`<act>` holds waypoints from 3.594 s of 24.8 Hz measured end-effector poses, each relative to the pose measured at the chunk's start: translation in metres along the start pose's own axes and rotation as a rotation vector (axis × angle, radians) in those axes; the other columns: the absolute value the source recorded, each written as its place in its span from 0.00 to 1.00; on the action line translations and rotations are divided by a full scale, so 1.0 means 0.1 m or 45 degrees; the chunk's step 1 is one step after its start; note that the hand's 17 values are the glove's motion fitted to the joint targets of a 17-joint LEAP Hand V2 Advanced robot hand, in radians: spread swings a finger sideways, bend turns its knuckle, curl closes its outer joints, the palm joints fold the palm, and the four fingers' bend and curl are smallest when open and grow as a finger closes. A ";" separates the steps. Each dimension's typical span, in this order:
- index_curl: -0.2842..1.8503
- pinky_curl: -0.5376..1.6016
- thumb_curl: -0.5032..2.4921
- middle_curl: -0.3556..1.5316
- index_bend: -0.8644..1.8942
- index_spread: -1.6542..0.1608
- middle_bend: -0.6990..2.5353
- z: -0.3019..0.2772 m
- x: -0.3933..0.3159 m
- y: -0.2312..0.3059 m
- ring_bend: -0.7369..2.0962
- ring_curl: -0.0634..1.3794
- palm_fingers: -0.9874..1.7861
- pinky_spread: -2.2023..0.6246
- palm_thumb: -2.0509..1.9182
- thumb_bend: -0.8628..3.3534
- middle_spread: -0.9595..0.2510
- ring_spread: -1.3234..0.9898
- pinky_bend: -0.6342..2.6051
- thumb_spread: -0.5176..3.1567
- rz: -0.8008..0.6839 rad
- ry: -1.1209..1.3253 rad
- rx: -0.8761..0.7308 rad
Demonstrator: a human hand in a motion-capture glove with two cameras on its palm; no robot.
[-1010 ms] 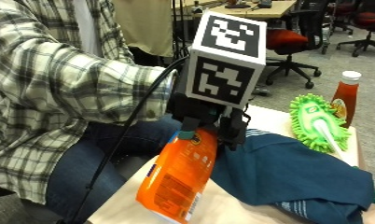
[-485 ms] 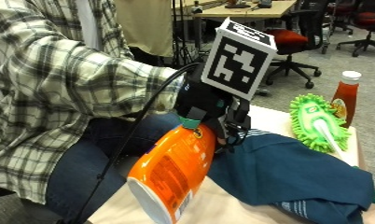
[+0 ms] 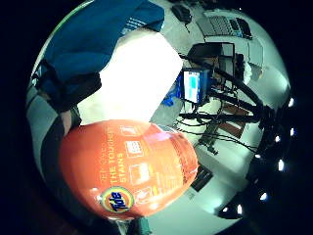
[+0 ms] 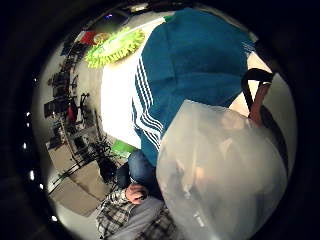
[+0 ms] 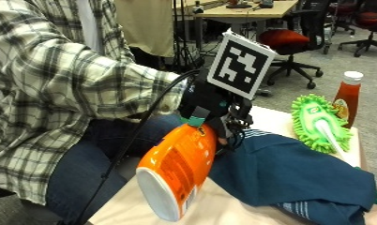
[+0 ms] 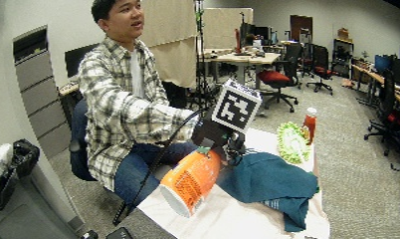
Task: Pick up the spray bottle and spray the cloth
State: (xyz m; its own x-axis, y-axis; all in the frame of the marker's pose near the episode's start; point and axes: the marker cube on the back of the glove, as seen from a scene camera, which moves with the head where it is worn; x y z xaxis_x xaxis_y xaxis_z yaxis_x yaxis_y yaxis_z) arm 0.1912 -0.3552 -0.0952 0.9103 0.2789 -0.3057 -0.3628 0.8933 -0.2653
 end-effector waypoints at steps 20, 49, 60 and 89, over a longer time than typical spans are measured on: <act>0.41 0.43 0.43 0.46 0.46 0.78 0.40 -0.58 0.19 0.48 0.46 0.38 0.83 0.73 0.79 0.20 0.70 0.47 0.29 0.13 -0.314 -1.169 0.406; 0.41 0.43 0.43 0.46 0.45 0.78 0.40 -1.02 -0.98 0.17 0.46 0.38 0.83 0.74 0.79 0.20 0.70 0.47 0.29 0.13 -0.629 -1.870 0.813; 0.41 0.43 0.44 0.46 0.45 0.77 0.40 -0.57 -1.79 -0.42 0.46 0.38 0.81 0.75 0.79 0.20 0.71 0.48 0.28 0.14 -0.575 -1.879 0.726; 0.38 0.44 0.43 0.45 0.35 0.75 0.34 -0.31 -2.00 -0.59 0.43 0.38 0.62 0.80 0.79 0.20 0.71 0.50 0.26 0.25 -0.759 -1.725 0.523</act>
State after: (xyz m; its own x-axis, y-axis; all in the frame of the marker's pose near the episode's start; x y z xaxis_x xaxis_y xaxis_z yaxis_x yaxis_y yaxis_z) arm 0.0250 -0.4748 -0.0463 0.4730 -0.2454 0.8462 -0.0204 0.9571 0.2890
